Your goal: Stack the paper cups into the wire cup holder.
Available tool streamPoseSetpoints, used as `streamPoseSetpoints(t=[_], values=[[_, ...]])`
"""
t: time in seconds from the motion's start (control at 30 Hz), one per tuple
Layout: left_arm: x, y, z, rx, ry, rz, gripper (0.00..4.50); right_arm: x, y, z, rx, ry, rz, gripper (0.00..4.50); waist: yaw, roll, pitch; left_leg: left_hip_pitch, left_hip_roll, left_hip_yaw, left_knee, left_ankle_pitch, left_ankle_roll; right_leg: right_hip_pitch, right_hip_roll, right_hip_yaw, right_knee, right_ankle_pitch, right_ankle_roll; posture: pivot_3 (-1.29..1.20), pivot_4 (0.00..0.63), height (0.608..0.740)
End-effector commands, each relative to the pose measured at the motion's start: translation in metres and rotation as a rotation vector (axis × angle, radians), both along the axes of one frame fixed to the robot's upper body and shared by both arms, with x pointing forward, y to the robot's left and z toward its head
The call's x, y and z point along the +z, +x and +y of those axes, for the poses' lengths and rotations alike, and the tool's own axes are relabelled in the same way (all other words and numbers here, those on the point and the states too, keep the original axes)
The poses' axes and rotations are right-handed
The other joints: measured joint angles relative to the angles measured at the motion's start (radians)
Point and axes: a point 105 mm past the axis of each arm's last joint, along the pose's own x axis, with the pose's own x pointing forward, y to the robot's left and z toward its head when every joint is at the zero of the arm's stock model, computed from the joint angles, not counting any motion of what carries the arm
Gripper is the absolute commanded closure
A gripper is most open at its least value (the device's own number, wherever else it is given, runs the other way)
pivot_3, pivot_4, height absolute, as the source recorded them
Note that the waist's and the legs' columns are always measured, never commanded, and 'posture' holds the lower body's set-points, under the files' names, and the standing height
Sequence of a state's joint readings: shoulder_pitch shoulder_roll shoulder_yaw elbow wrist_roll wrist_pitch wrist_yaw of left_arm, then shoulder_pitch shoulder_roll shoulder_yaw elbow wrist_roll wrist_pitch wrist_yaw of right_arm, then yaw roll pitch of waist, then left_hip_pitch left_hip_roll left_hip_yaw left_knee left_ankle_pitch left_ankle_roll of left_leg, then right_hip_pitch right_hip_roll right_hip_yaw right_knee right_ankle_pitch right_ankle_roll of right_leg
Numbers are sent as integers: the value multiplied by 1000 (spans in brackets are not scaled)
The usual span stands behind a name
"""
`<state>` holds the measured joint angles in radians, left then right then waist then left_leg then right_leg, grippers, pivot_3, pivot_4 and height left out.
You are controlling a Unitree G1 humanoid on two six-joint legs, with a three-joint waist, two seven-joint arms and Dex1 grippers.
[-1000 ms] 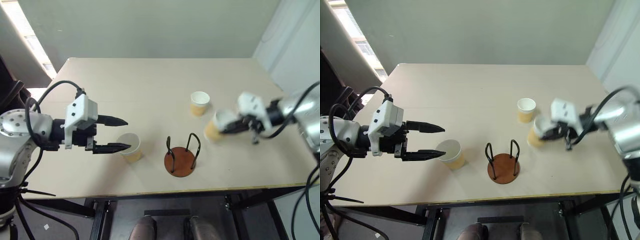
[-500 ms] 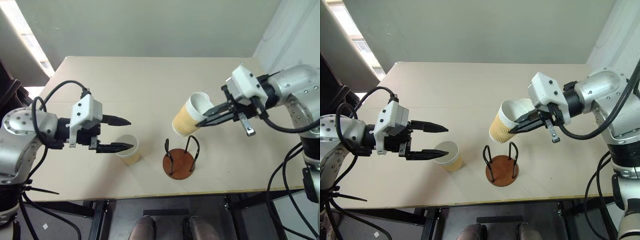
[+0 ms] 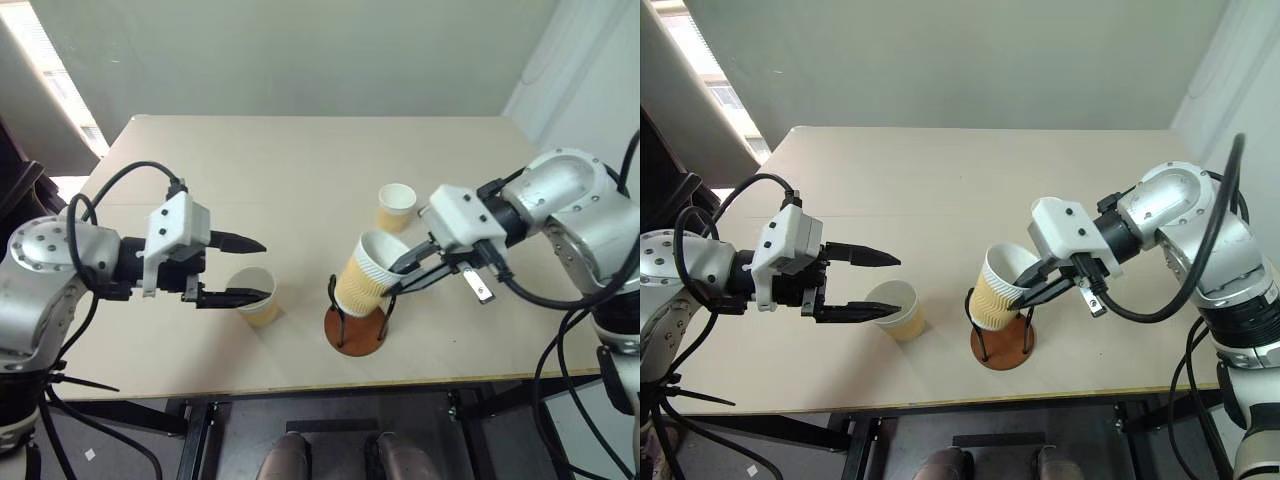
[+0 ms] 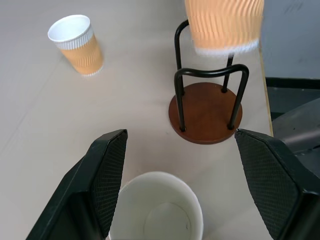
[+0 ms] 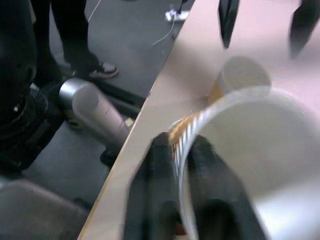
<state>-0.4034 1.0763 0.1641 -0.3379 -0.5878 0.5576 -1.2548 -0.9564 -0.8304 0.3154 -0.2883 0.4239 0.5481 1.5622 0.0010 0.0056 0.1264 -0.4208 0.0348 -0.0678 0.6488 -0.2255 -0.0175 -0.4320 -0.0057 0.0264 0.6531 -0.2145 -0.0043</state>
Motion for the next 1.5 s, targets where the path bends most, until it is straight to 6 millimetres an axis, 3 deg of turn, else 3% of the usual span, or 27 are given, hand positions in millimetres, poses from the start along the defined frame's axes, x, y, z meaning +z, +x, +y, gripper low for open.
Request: streamPoseSetpoints(t=[0.03, 0.13, 0.2, 0.27, 0.67, 0.77, 0.83, 0.9, 0.97, 1.07, 1.2, 1.5], values=[[5, -2, -1, -2, 9, -29, 809, 3, -2, 1, 18, -15, -59, 2735, 0, 0, 0, 0, 0, 0, 0, 0, 0, 0, 0, 0, 1, 0, 0, 0, 150, 740], [6, -1, 0, 4, 11, -33, 809, 15, 2, 3, 13, 39, -78, 1694, 0, 0, 0, 1, 0, 0, 0, 0, 0, 0, 0, 0, 2, -1, -1, 0, 150, 740], [7, 0, 0, 9, 8, -39, 809, 30, 17, 3, -53, 107, -98, 1694, -1, 0, 0, 1, 0, 0, 0, 0, 0, 0, 0, 0, 3, -1, -1, 0, 150, 740], [7, 1, 0, 11, 7, -40, 809, 31, 19, 1, -57, 115, -90, 1694, -2, 0, 0, 1, 0, 0, 0, 1, 0, -1, 0, 0, 4, -1, -1, 0, 150, 740], [5, 9, 1, 23, 12, -64, 809, 34, -6, 16, 63, 140, -50, 1694, -2, 0, 0, 1, 0, -1, -1, 2, -3, -2, 0, 0, 8, -3, -5, 0, 150, 740], [6, 9, 1, 20, 10, -68, 809, 38, 29, 6, -94, 149, -128, 1694, -2, 0, 0, 1, 0, -1, 0, 2, -3, -2, 0, 0, 8, -3, -5, 0, 150, 740], [8, 14, 1, 33, 1, -89, 809, 48, 71, -8, -275, 202, -162, 1694, -2, 0, 0, 2, 0, -1, 1, 3, -3, -2, 0, 0, 9, -3, -5, 0, 150, 740], [13, 43, 2, 160, -25, -188, 809, 40, 144, -42, -616, 183, -316, 1694, 0, 0, 0, 3, 0, -1, 1, 4, -3, -2, -1, 0, 9, -1, -7, 0, 150, 740], [12, 69, 1, 274, -25, -248, 809, 20, 170, -58, -733, 155, -300, 1694, 9, -1, 0, 4, 0, -2, 0, 7, -1, -2, -2, -1, 10, 2, -9, 0, 150, 740], [12, 85, -9, 331, -56, -260, 809, -2, 189, -65, -808, 98, -327, 1694, 9, 0, 0, 3, -1, -3, -1, 9, 1, -3, -2, -1, 9, 5, -10, 0, 150, 740], [11, 87, -23, 314, -78, -256, 809, -16, 195, -62, -820, 95, -297, 1694, 4, 1, 1, -4, -1, -2, -2, 7, -2, -12, -1, -1, 9, 13, 3, 0, 150, 740], [7, 77, -28, 295, -78, -239, 809, -17, 201, -46, -816, 129, -319, 1694, 3, 1, 1, -14, 2, -3, -2, 4, -10, -19, 2, -1, 3, 12, 3, 0, 150, 740]])
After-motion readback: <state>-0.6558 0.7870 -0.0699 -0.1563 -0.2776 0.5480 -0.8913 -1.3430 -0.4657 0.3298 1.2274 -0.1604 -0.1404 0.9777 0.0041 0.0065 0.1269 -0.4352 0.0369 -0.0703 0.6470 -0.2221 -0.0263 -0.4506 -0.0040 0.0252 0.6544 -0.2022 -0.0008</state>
